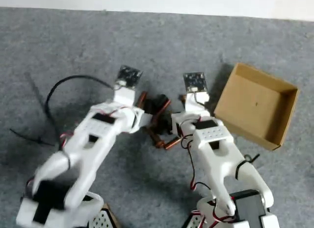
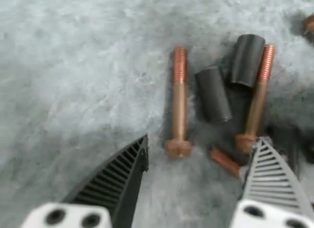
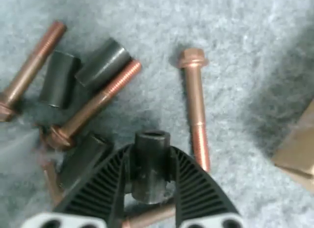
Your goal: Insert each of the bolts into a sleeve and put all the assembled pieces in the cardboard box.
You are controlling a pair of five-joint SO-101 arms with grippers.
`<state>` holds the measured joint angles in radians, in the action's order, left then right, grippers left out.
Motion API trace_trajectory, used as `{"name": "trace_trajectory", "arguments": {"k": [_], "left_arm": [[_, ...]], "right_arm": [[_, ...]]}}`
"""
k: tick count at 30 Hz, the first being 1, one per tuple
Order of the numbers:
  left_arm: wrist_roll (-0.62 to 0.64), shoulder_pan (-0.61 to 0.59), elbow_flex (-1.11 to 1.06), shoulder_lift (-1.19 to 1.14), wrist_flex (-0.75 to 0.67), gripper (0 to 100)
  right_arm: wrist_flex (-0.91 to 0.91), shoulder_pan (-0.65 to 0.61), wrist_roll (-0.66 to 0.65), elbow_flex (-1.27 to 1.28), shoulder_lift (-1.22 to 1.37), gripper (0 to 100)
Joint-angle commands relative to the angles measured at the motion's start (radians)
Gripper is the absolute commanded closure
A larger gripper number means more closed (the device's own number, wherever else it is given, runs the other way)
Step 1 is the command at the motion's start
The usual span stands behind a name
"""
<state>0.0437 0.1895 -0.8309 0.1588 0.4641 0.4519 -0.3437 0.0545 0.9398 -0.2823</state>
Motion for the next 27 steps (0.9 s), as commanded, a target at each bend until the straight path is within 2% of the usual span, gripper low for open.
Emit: {"name": "trace_trajectory", "arguments": {"k": [1, 7, 13, 17, 19, 22, 23, 27], "left_arm": [[-0.006, -0.010, 0.225, -0.166, 0.127, 69], [-0.006, -0.054, 0.518, -0.423, 0.377, 69], [-0.008, -0.062, 0.708, -0.561, 0.566, 69], [-0.008, -0.073, 0.731, -0.578, 0.591, 71], [-0.003, -0.084, 0.733, -0.578, 0.591, 78], [-0.003, -0.105, 0.734, -0.578, 0.591, 94], [-0.005, -0.110, 0.736, -0.578, 0.591, 96], [-0.006, -0.114, 0.739, -0.578, 0.591, 95]], "right_arm": [[-0.030, 0.005, -0.008, -0.004, -0.047, 99.5], [-0.031, 0.005, -0.009, -0.004, -0.047, 99.5], [-0.031, 0.007, -0.011, -0.004, -0.047, 99.5], [-0.031, 0.007, -0.011, -0.002, -0.047, 99.5], [-0.031, 0.007, -0.011, -0.001, -0.047, 99.5], [-0.031, 0.007, -0.011, 0.001, -0.047, 99.5], [-0.031, 0.007, -0.011, 0.002, -0.047, 99.5], [-0.033, 0.007, -0.011, 0.002, -0.047, 99.5]]}}
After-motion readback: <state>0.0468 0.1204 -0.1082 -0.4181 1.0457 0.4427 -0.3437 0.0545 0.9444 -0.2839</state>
